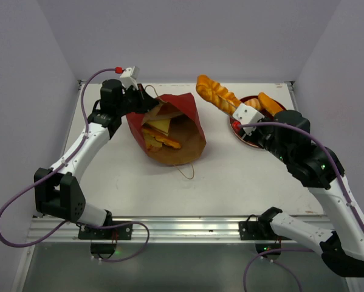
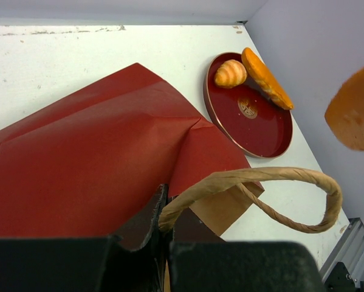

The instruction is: Take the fake bread out of the paper bag

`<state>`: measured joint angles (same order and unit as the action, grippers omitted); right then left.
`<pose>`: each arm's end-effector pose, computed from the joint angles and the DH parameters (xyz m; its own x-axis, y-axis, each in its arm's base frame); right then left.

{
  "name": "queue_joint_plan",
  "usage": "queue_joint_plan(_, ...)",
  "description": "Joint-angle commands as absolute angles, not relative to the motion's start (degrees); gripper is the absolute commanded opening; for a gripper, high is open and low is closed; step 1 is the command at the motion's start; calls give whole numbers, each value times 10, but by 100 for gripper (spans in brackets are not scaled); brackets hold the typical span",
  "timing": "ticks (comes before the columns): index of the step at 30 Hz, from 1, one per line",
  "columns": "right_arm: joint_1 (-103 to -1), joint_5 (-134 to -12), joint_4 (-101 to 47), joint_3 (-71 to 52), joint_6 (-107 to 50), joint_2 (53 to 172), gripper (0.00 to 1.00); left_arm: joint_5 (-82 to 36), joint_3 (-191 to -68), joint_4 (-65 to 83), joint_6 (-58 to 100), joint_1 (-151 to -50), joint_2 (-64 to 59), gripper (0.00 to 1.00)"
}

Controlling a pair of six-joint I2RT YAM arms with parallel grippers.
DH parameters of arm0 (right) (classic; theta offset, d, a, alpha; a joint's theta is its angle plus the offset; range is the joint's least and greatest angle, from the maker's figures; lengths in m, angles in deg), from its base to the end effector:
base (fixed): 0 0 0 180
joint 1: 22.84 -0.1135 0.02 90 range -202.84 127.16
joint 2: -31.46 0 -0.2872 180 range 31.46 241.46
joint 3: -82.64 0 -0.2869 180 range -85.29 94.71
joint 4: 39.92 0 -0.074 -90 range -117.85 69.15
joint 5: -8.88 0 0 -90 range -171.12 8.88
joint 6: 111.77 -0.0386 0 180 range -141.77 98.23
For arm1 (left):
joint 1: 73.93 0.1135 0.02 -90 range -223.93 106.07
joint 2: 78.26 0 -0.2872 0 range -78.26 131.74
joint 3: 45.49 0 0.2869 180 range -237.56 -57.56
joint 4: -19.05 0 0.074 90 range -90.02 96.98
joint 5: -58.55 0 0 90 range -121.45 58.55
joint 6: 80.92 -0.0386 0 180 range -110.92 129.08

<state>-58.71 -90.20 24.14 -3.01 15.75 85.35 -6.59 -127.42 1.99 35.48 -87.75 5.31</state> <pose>0.1428 0.0957 0.4868 0.0237 -0.7250 -0.6883 -0.5636 0.5590 -0.6082 0.3631 -0.1060 0.3557 -0.5472 -0.2809 -0.7885 0.4021 0.7380 -0.5419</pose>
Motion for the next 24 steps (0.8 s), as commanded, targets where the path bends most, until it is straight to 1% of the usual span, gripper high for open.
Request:
queue_joint_plan(1, -542, -988, 173, -52, 164, 885, 0, -66, -1275, 18, 353, -870, 38, 0)
queue_joint_plan(3, -491, -976, 166, -76, 170, 909, 0, -67, -1272, 18, 350, -870, 32, 0)
queue_joint_plan(9, -419, -986, 125, -143, 210, 946, 0, -64, -1264, 17, 344, -870, 20, 0)
queue_joint_plan(15, -382, -996, 85, -207, 254, 973, 0, -58, -1246, 32, 349, -870, 17, 0)
queue_joint_plan(24, -364, -998, 54, -246, 267, 1030, 1, -53, -1236, 40, 350, -870, 16, 0)
